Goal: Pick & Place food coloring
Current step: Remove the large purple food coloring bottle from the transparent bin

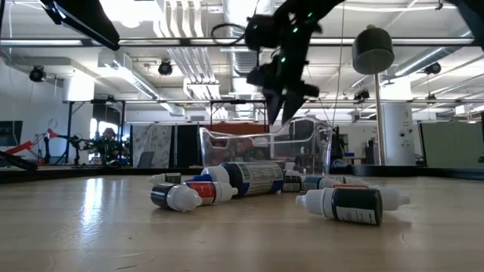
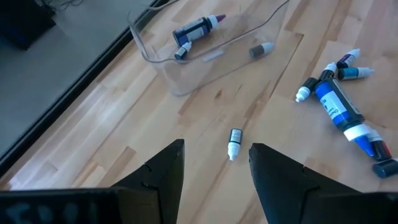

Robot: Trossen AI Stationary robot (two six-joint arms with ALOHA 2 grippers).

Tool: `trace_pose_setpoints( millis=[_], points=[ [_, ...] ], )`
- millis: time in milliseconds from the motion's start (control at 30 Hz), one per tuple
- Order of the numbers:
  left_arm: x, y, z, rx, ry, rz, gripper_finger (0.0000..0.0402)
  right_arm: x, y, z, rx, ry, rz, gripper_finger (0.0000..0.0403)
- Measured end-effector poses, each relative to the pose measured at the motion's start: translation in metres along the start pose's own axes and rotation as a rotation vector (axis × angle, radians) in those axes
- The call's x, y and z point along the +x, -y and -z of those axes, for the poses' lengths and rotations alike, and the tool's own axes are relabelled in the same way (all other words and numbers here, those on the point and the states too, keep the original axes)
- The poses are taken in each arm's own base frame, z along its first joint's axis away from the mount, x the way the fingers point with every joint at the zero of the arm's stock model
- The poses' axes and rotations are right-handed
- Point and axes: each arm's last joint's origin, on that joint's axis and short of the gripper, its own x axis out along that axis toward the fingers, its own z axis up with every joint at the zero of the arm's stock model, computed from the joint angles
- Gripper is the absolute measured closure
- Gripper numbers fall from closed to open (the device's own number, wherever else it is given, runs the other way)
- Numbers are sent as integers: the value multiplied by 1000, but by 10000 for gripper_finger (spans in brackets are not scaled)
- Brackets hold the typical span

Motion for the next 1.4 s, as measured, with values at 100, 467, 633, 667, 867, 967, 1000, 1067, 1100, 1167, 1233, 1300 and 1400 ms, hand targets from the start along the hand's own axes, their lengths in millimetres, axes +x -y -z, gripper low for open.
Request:
trace_pose_setpoints(
  millis=[100, 467, 633, 667, 867, 967, 1000, 1067, 1100, 1167, 1233, 1300, 1400],
  points=[
    [0, 0, 0, -4, 0, 0, 245, 25, -5, -9, -42, -63, 53, 203],
    [2, 0, 2, 2, 0, -8, 245, 75, -20, -30, -147, -157, 245, 209],
    [5, -1, 6, 11, -7, -18, 245, 92, -24, -31, -160, -215, 262, 214],
    [5, -1, 7, 13, -9, -19, 245, 97, -24, -29, -160, -242, 255, 214],
    [5, -1, 7, 19, -9, -20, 245, 109, -27, -16, -141, -420, 111, 214],
    [5, -1, 7, 19, -9, -19, 245, 109, -32, -13, -145, -442, 80, 214],
    [5, -1, 7, 19, -9, -20, 245, 107, -33, -13, -148, -437, 79, 214],
    [5, -1, 7, 19, -9, -20, 245, 103, -34, -13, -150, -427, 77, 214],
    [5, -1, 7, 19, -9, -20, 245, 102, -34, -14, -150, -425, 76, 215],
    [5, -1, 7, 19, -9, -20, 245, 101, -33, -14, -149, -427, 76, 223],
    [5, -1, 7, 18, -9, -21, 245, 101, -33, -14, -150, -433, 78, 238],
    [6, -1, 7, 18, -9, -22, 245, 100, -32, -13, -158, -442, 74, 259],
    [6, -1, 7, 17, -9, -23, 245, 93, -32, -13, -181, -451, 41, 289]
  ],
)
